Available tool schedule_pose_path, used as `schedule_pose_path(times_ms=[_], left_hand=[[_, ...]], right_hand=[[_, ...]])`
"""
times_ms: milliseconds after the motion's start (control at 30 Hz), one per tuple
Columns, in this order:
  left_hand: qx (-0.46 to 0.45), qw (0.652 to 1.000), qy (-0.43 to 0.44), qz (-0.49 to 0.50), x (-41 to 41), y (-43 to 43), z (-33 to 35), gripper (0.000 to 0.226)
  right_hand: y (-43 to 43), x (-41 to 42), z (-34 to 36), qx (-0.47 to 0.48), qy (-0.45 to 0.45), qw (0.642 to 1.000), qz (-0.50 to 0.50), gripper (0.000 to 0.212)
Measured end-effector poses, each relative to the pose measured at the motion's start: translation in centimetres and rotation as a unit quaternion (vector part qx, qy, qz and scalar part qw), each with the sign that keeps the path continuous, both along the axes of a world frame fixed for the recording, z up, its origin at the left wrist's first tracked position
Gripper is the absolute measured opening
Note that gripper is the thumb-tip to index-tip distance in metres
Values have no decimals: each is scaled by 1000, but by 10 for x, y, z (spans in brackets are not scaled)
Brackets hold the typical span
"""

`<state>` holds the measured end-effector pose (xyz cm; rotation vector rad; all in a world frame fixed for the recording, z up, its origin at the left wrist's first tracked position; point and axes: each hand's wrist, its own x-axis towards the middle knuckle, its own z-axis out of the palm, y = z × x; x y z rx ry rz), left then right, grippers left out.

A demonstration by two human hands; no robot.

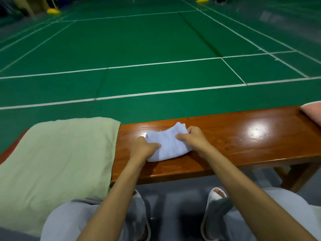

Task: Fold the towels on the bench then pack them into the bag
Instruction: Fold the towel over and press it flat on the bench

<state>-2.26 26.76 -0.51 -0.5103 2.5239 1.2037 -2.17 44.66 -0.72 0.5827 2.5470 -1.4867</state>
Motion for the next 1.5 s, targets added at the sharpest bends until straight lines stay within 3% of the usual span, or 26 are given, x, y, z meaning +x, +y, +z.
schedule_pose_path(times_ms=[67,133,200,333,467,667,800,900,967,1000,1033,1067,1100,1133,1200,1267,1367,1500], left_hand=[[165,984,-35,59,-5,-4,6,49],[344,926,-127,88,-11,-11,16,50],[430,883,-170,81,-20,-11,22,49],[426,893,-122,72,-38,19,20,35],[417,905,-53,62,-62,77,12,51],[425,904,-31,22,-81,222,7,53],[433,897,-85,-6,-100,325,0,46],[449,883,-126,-49,-105,397,3,37],[434,891,-93,-99,-104,434,2,39],[390,910,-47,-133,-104,446,-4,51],[312,933,20,-179,-103,452,-11,61],[225,941,96,-236,-99,453,-19,63],[146,928,173,-296,-96,452,-30,59],[84,899,250,-350,-91,450,-41,53],[12,820,358,-447,-75,448,-54,49],[-38,767,359,-531,-64,455,-63,54],[-97,737,314,-591,-64,474,-73,61],[-134,724,316,-599,-73,491,-76,62]], right_hand=[[9,-2,5,-120,35,992,-20,19],[20,-2,15,-230,46,971,-44,24],[33,1,25,-301,46,950,-62,42],[65,1,29,-357,76,927,-84,64],[108,1,21,-358,112,913,-158,81],[209,19,15,-389,110,863,-302,38],[282,33,20,-403,102,824,-384,23],[336,45,21,-354,147,799,-463,34],[362,56,16,-274,169,801,-505,49],[370,61,11,-163,157,825,-518,53],[375,66,5,3,113,855,-507,59],[377,72,-2,179,59,862,-470,68],[379,78,-8,322,25,842,-432,75],[382,82,-12,400,26,822,-404,77],[391,83,-23,459,104,811,-347,70],[403,76,-38,504,145,819,-232,62],[422,70,-60,529,33,846,-62,70],[452,66,-66,523,-17,852,-24,75]])
